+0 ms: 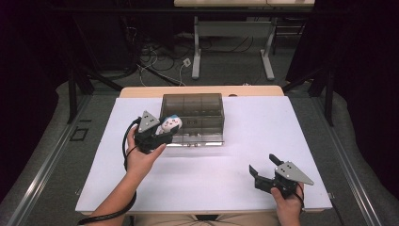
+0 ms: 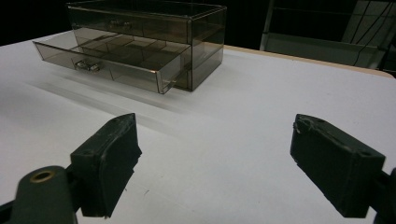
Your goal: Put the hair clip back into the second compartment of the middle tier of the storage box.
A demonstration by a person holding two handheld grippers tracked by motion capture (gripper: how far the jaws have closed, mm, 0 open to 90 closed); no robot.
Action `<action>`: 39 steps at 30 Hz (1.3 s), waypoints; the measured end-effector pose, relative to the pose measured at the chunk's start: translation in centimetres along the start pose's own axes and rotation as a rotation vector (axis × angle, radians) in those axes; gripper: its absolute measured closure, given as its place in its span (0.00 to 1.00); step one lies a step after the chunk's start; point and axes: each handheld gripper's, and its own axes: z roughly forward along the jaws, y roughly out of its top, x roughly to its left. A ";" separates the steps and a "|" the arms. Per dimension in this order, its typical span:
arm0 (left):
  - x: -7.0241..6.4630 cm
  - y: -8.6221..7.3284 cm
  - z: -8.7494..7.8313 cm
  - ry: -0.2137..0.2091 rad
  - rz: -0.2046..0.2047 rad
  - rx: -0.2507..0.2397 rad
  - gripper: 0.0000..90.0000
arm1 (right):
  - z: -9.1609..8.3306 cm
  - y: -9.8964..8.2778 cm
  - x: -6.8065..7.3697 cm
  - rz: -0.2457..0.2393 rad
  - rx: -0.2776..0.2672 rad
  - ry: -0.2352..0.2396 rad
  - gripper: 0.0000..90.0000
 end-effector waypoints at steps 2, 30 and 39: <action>-0.2 0.1 0.2 -0.004 -0.002 -0.002 0.45 | 0.0 0.0 0.0 0.002 0.000 0.000 0.16; -2.0 0.9 3.2 -0.044 0.016 0.033 0.45 | 0.0 0.0 -0.1 0.004 -0.009 0.001 0.16; -2.4 0.5 4.3 -0.058 0.014 0.054 0.45 | 0.0 0.0 -0.1 0.003 -0.006 0.003 0.16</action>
